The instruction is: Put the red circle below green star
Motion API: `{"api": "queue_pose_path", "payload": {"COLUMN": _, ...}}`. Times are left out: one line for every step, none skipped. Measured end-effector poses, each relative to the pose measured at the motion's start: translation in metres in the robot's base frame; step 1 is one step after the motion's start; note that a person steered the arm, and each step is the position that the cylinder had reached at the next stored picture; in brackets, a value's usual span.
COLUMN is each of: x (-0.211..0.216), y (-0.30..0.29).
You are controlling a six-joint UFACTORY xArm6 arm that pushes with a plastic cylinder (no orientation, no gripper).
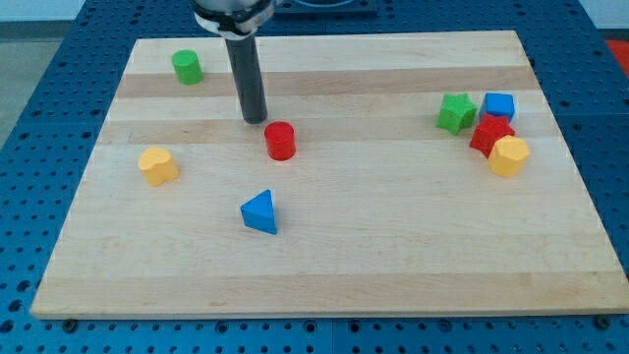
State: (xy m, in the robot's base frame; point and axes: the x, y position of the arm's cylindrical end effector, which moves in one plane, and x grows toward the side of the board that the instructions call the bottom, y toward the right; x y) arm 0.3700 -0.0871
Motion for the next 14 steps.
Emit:
{"api": "queue_pose_path", "payload": {"x": 0.020, "y": 0.032}}
{"api": "queue_pose_path", "payload": {"x": 0.037, "y": 0.072}}
{"api": "queue_pose_path", "payload": {"x": 0.026, "y": 0.054}}
{"api": "queue_pose_path", "payload": {"x": 0.020, "y": -0.004}}
{"api": "queue_pose_path", "payload": {"x": 0.040, "y": -0.040}}
{"api": "queue_pose_path", "payload": {"x": 0.057, "y": -0.021}}
{"api": "queue_pose_path", "payload": {"x": 0.057, "y": 0.049}}
{"api": "queue_pose_path", "payload": {"x": 0.057, "y": 0.117}}
{"api": "queue_pose_path", "payload": {"x": 0.056, "y": 0.095}}
{"api": "queue_pose_path", "payload": {"x": 0.067, "y": 0.048}}
{"api": "queue_pose_path", "payload": {"x": 0.095, "y": 0.054}}
{"api": "queue_pose_path", "payload": {"x": 0.092, "y": 0.101}}
{"api": "queue_pose_path", "payload": {"x": 0.082, "y": 0.171}}
{"api": "queue_pose_path", "payload": {"x": 0.078, "y": 0.217}}
